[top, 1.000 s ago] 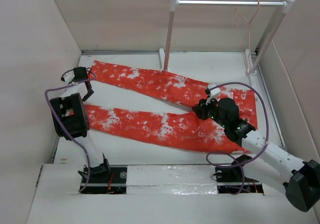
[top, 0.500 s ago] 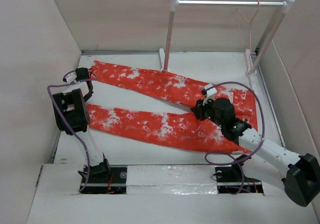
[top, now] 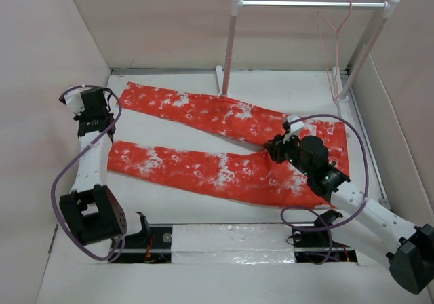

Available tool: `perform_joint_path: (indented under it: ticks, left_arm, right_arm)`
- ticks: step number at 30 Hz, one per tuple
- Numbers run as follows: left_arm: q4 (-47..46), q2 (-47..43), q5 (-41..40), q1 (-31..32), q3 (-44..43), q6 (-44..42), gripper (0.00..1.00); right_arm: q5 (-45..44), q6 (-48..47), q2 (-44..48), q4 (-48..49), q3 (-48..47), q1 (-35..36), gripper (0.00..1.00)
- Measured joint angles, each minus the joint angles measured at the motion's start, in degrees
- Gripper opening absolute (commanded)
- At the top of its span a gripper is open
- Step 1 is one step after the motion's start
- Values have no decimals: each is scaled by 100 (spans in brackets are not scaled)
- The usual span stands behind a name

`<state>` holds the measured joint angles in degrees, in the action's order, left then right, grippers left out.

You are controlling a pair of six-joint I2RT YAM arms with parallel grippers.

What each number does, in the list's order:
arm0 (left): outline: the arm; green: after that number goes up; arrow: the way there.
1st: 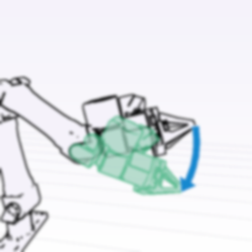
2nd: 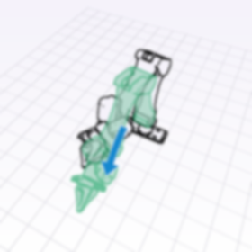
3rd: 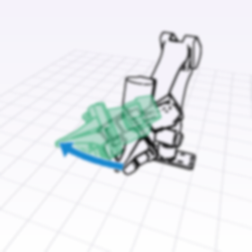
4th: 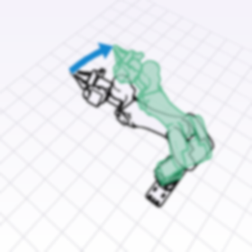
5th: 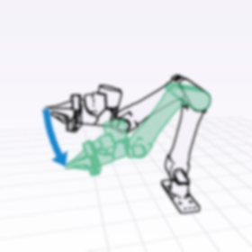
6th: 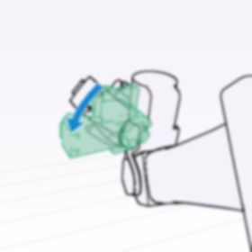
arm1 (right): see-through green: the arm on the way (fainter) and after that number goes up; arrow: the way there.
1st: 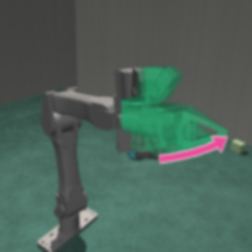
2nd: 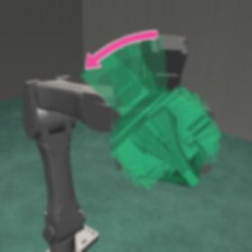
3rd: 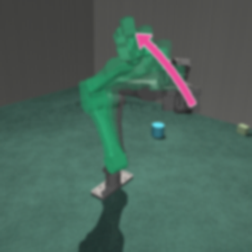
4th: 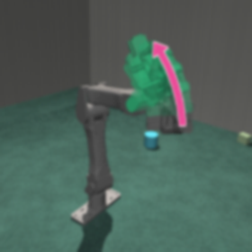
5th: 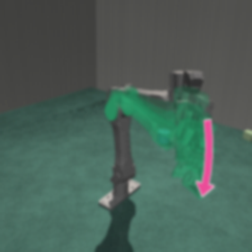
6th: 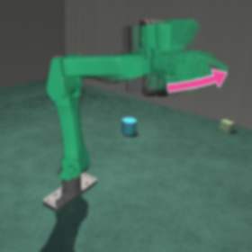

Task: Place the trousers on the hanger
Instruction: Flatten out the trousers at the center of the board.

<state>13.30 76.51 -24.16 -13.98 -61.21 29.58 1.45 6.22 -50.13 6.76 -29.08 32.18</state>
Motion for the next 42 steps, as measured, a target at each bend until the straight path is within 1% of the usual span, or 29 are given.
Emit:
perform_joint_path:
  ticks: [2,3,4,5,7,8,11,13,16,19,20,22,27,28,29,31,32,39,42]
  left_arm:
    - [-4,-125,109,0,-4,-24,2]
    - [2,-74,160,-2,-35,-24,6]
    - [7,103,210,-2,-74,-20,17]
    - [-2,254,258,-2,-103,-26,22]
    - [-15,850,358,-2,-118,48,33]
    - [20,1154,424,-2,-114,85,36]
    - [57,1805,625,0,-72,208,40]
    - [74,2013,706,0,-28,291,42]
    - [-2,2146,741,0,-31,380,42]
    - [-107,2293,669,0,-31,415,41]
    - [-131,2358,612,0,-31,420,38]
    - [-157,2505,490,0,-31,439,36]
    - [-197,2660,181,9,-37,564,36]
    - [-212,2675,140,11,-37,588,34]
    - [-227,2688,98,11,-42,603,27]
    - [-221,2732,-46,9,-68,645,6]
    - [-227,2754,-118,4,-83,664,0]
    - [-229,2660,-319,122,-48,758,0]
    - [-210,2109,-442,275,205,844,0]
  right_arm:
    - [4,0,46,11,2,0,31]
    - [22,0,52,11,2,-4,31]
    - [46,0,50,9,2,-4,31]
    - [68,0,44,9,2,-4,31]
    - [111,-2,17,9,2,-4,31]
    - [131,-2,4,2,2,-4,31]
    - [175,-4,-15,4,2,-4,31]
    - [199,-4,-31,15,2,-4,32]
    - [234,-9,-133,26,2,-2,32]
    - [262,-28,-258,15,0,13,32]
    - [264,-33,-282,13,0,15,32]
    - [260,-44,-289,11,0,15,32]
    - [245,-44,-280,13,0,15,32]
    - [234,-44,-278,13,0,15,32]
    - [225,-44,-271,11,0,15,32]
    - [212,-44,-271,20,0,15,32]
    - [210,-44,-271,15,0,15,32]
    - [203,-42,-271,17,0,15,32]
    - [205,-42,-273,15,0,15,32]
